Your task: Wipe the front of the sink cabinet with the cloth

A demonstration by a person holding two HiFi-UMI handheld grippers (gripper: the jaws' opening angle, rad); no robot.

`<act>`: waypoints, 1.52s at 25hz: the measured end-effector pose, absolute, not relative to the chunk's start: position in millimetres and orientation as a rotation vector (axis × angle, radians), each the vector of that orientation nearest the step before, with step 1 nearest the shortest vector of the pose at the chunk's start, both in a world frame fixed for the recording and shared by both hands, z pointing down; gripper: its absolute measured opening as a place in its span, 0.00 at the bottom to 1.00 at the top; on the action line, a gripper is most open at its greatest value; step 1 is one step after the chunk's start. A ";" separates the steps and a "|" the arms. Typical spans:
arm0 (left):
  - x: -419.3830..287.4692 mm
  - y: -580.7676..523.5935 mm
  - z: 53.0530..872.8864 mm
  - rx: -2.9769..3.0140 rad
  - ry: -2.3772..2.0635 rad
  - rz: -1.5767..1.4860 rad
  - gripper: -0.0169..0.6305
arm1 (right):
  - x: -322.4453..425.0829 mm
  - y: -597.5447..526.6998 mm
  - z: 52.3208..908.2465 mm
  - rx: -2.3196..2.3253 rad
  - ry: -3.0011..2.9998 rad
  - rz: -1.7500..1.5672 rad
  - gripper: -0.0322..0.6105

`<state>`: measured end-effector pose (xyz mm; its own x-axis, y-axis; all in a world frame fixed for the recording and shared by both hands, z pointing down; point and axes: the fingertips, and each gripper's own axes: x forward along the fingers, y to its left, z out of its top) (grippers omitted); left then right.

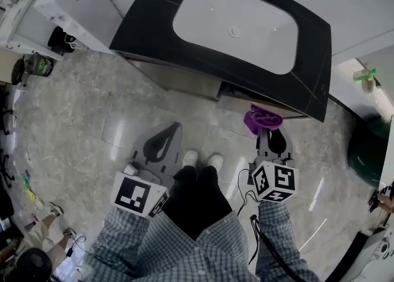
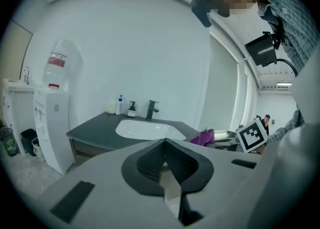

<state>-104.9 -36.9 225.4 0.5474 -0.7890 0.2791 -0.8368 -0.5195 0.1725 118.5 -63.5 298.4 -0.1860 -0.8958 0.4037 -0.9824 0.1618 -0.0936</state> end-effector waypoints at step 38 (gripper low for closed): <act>-59.0 183.4 142.0 2.633 -1.390 0.150 0.04 | 159.4 198.5 189.8 1.935 -2.318 0.514 0.17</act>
<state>-59.0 183.4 142.0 0.5626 -0.8105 0.1628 -0.8266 -0.5548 0.0946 159.4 198.5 189.8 -0.2002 -0.9415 0.2710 -0.9679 0.1472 -0.2038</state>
